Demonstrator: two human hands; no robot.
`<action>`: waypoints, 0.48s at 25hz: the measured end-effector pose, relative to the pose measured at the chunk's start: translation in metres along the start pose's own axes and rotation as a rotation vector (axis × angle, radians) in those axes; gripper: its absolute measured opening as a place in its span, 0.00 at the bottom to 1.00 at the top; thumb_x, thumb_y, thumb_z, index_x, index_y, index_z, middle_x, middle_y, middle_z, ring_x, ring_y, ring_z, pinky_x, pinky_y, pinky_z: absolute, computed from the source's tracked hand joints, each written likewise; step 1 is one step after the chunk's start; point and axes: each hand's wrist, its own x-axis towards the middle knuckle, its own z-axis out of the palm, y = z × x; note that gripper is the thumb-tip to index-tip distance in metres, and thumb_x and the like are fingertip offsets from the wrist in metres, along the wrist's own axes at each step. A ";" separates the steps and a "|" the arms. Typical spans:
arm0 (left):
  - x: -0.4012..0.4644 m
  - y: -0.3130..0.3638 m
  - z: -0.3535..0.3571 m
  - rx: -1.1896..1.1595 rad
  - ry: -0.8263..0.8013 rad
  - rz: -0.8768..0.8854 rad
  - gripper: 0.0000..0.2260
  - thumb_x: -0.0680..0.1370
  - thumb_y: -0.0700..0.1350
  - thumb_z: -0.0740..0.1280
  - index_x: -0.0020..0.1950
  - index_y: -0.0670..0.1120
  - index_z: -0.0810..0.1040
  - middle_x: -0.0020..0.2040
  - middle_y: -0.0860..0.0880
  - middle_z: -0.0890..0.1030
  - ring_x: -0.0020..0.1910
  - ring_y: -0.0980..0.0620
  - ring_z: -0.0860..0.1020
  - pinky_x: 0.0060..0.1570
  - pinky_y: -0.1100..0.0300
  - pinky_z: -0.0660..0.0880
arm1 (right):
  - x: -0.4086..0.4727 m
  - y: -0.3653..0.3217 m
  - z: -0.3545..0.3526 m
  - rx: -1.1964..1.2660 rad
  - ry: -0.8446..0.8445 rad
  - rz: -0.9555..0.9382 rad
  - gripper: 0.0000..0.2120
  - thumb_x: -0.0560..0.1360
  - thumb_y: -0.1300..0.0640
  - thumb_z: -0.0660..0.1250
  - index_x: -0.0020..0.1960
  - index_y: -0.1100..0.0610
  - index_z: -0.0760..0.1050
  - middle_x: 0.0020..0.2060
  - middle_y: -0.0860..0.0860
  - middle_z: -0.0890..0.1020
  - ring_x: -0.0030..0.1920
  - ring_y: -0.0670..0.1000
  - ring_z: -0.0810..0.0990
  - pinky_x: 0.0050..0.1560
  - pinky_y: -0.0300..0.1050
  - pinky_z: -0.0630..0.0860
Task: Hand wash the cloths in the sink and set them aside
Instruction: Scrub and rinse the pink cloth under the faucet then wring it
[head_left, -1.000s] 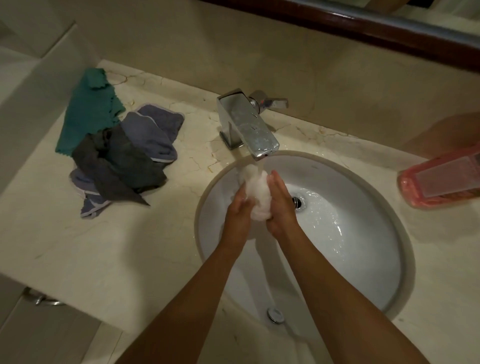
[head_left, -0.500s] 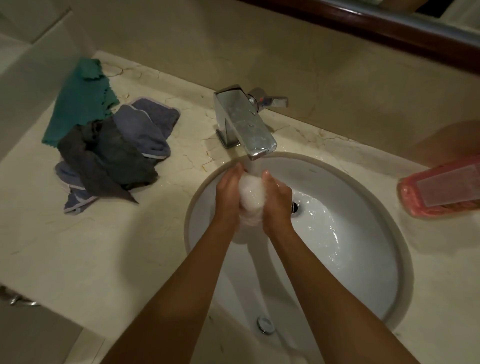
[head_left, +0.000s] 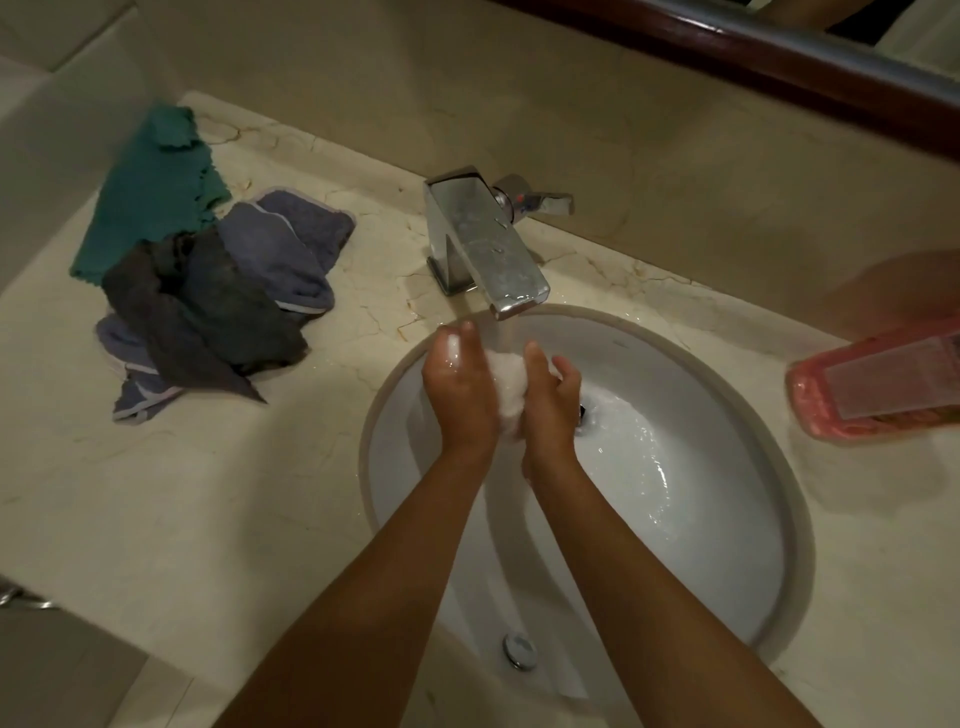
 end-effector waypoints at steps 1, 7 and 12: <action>-0.001 0.000 0.000 0.000 0.000 -0.002 0.11 0.84 0.45 0.63 0.41 0.50 0.73 0.36 0.53 0.75 0.35 0.65 0.73 0.40 0.67 0.72 | -0.003 0.000 0.001 0.135 -0.040 0.140 0.27 0.77 0.39 0.67 0.71 0.53 0.70 0.64 0.57 0.78 0.60 0.58 0.81 0.62 0.58 0.79; -0.003 -0.001 -0.009 -0.151 -0.090 -0.191 0.10 0.84 0.42 0.60 0.63 0.52 0.74 0.55 0.54 0.79 0.47 0.67 0.79 0.46 0.68 0.76 | 0.004 -0.010 0.007 0.249 -0.072 0.171 0.11 0.78 0.46 0.68 0.49 0.53 0.82 0.52 0.57 0.85 0.53 0.57 0.84 0.59 0.57 0.80; 0.001 -0.002 -0.010 -0.066 -0.136 -0.201 0.09 0.84 0.43 0.61 0.55 0.55 0.79 0.50 0.54 0.83 0.49 0.54 0.81 0.46 0.62 0.80 | 0.007 -0.003 0.011 0.154 0.026 -0.070 0.16 0.79 0.50 0.68 0.32 0.50 0.81 0.29 0.47 0.81 0.32 0.45 0.81 0.35 0.41 0.77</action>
